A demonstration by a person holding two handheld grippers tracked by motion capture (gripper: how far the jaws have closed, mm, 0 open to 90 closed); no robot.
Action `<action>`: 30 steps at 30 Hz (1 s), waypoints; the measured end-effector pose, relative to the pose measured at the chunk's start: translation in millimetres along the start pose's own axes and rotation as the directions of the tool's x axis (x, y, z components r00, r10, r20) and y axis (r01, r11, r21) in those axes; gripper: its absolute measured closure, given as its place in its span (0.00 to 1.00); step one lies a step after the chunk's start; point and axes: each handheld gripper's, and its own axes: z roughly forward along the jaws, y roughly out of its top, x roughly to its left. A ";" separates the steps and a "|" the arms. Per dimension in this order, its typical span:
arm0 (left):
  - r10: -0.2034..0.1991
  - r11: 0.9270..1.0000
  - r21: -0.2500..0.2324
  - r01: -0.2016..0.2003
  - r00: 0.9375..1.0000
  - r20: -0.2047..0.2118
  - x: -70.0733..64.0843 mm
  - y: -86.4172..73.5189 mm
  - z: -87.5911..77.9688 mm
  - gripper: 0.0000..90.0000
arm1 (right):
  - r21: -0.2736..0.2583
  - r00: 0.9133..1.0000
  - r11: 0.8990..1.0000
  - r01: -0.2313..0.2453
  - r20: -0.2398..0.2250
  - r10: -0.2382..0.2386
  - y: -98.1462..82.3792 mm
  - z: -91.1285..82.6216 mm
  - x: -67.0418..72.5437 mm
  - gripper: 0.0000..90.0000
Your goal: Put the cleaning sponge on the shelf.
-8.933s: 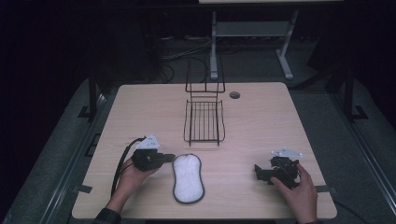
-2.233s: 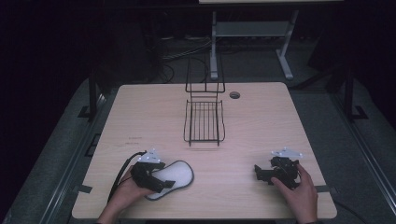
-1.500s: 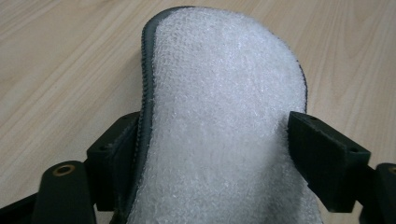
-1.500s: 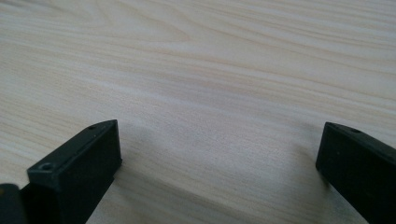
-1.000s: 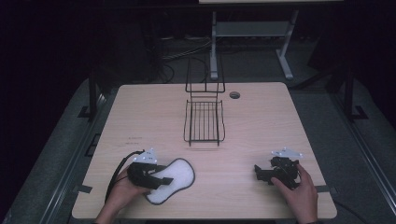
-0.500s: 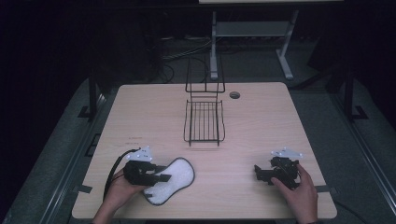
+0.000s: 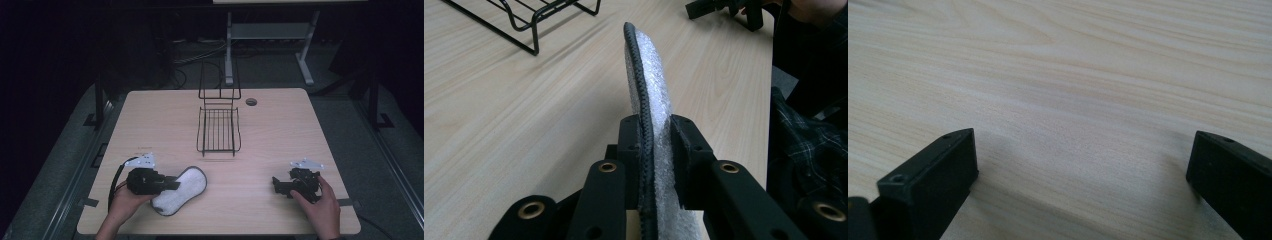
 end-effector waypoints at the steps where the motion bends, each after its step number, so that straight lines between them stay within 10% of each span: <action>1: -0.002 1.000 0.000 0.002 1.000 0.001 0.4 0.4 -1.0 0.85 | 0.000 1.000 1.000 0.000 0.000 0.000 0.0 0.0 0.0 0.00; 30: 0.016 0.999 -0.035 -0.019 0.996 -0.093 4.2 26.9 -19.0 0.86 | 0.000 1.000 1.000 0.001 0.000 -0.001 0.0 0.0 -0.1 0.00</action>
